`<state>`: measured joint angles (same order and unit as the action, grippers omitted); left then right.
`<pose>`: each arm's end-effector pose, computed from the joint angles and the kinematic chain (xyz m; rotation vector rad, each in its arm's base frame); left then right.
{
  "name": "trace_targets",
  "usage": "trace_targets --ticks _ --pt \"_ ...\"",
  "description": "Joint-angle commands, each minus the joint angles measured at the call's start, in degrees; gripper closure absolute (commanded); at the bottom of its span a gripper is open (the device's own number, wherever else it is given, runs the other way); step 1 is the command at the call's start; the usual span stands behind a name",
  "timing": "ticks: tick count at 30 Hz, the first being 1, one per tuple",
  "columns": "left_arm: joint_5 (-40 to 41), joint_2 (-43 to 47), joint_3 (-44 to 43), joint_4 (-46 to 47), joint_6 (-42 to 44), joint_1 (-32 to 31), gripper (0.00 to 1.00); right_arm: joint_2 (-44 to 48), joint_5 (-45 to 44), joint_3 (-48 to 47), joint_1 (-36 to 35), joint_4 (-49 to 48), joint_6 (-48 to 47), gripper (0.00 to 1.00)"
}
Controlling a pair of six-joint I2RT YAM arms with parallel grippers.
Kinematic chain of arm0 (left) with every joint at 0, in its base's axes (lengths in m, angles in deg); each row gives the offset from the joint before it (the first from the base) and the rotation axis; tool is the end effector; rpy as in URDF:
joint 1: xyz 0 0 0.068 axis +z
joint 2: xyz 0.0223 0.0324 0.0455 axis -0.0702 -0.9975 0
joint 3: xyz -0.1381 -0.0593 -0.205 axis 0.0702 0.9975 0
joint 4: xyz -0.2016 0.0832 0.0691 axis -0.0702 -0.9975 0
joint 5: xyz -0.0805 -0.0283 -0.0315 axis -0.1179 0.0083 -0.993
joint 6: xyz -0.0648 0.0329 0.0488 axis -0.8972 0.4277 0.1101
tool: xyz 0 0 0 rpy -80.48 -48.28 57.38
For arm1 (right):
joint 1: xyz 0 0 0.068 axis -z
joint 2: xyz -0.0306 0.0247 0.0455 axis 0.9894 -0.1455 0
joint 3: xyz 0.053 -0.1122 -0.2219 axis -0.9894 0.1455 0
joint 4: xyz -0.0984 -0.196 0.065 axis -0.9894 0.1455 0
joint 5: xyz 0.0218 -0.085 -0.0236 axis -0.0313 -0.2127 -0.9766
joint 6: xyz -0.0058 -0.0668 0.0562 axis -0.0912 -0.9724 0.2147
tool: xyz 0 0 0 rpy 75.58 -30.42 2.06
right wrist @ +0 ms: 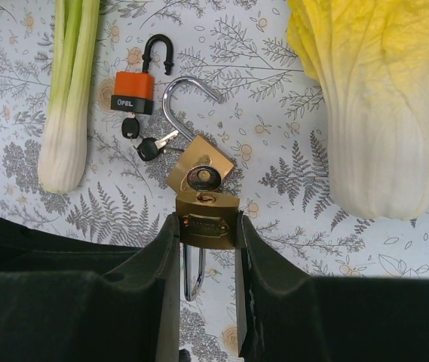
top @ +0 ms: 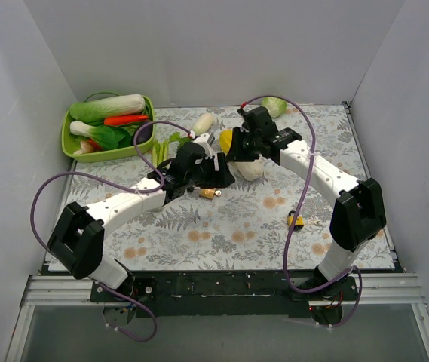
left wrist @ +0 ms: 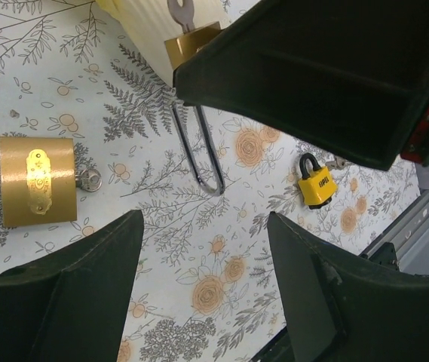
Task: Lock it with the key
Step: Lock the lock.
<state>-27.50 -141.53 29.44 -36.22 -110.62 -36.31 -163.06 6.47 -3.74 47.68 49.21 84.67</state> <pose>0.2520 -0.2248 0.2369 -0.5924 2.3629 -1.1479 0.3177 0.2197 0.2694 -0.1858 2.3548 0.6059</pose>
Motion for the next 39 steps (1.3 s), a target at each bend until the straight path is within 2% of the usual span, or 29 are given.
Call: trace_targets --ticks 1,3,4,8,16,21,24,25,27,28,30,31,32,34,37,38,39 --pt "3.1 -1.6 -3.5 0.4 -1.2 -0.9 0.34 0.5 -1.6 -2.5 -1.1 -2.8 1.3 0.99" --pt "4.1 -2.8 -4.3 0.2 -1.5 -1.1 0.36 0.5 -1.8 -2.5 -1.4 -2.9 1.2 0.99" --pt "4.3 -3.2 -4.6 0.2 -1.4 -1.1 0.42 0.5 -1.8 -2.5 -1.4 -2.9 1.3 0.99" --pt "5.5 -4.9 -5.9 -0.4 -2.1 -1.2 0.52 0.9 -1.7 -2.0 -1.8 -2.9 1.7 0.99" --pt "4.8 -6.4 -7.0 -1.3 -4.3 -1.4 0.61 1.5 -1.5 -1.3 -2.2 -3.4 1.8 0.99" --pt "4.2 -6.5 -6.9 -1.3 -5.7 -1.4 0.82 1.7 -1.2 -1.0 -2.3 -3.5 1.9 0.99" --pt "3.8 -6.5 -7.5 -1.3 -6.1 -1.4 0.9 2.2 0.0 -0.1 -2.3 -4.1 2.2 0.99" --pt "3.5 -6.4 -7.7 -1.4 -6.5 -1.4 0.97 2.2 0.4 0.1 -2.3 -4.3 2.1 0.99" --pt "3.1 -6.2 -8.0 -1.4 -6.8 -1.4 1.0 2.8 2.2 0.8 -2.3 -5.4 1.8 0.99" --pt "3.0 -5.9 -7.9 -1.4 -7.0 -1.4 1.0 3.0 2.7 0.8 -2.3 -5.5 1.7 0.75" --pt "2.1 -4.9 -7.7 -1.8 -6.7 -1.3 1.0 3.9 4.0 0.5 -1.7 -5.9 0.1 0.48" --pt "1.3 -3.5 -7.2 -2.1 -6.1 -1.2 1.0 4.1 4.8 -0.5 -1.4 -6.2 -0.6 0.23" --pt "0.2 -2.4 -6.6 -2.1 -5.0 -1.1 1.0 4.6 6.6 -1.1 -0.2 -6.1 -1.7 0.14" --pt "-5.5 1.8 -3.2 -1.3 -3.8 0.2 1.0 5.8 10.2 -2.6 1.8 -6.1 -4.8 0.09" --pt "-14.3 6.6 1.6 -1.4 2.5 1.7 1.0 7.7 21.4 -3.1 7.1 -6.1 -9.1 0.07" --pt "-17.0 9.9 2.6 -1.5 4.9 2.5 1.0 8.4 30.1 -2.8 10.1 -6.7 -10.5 0.07" --pt "-19.9 11.4 3.3 -1.9 10.7 2.7 1.0 9.2 34.5 -2.5 11.6 -6.7 -12.5 0.07"
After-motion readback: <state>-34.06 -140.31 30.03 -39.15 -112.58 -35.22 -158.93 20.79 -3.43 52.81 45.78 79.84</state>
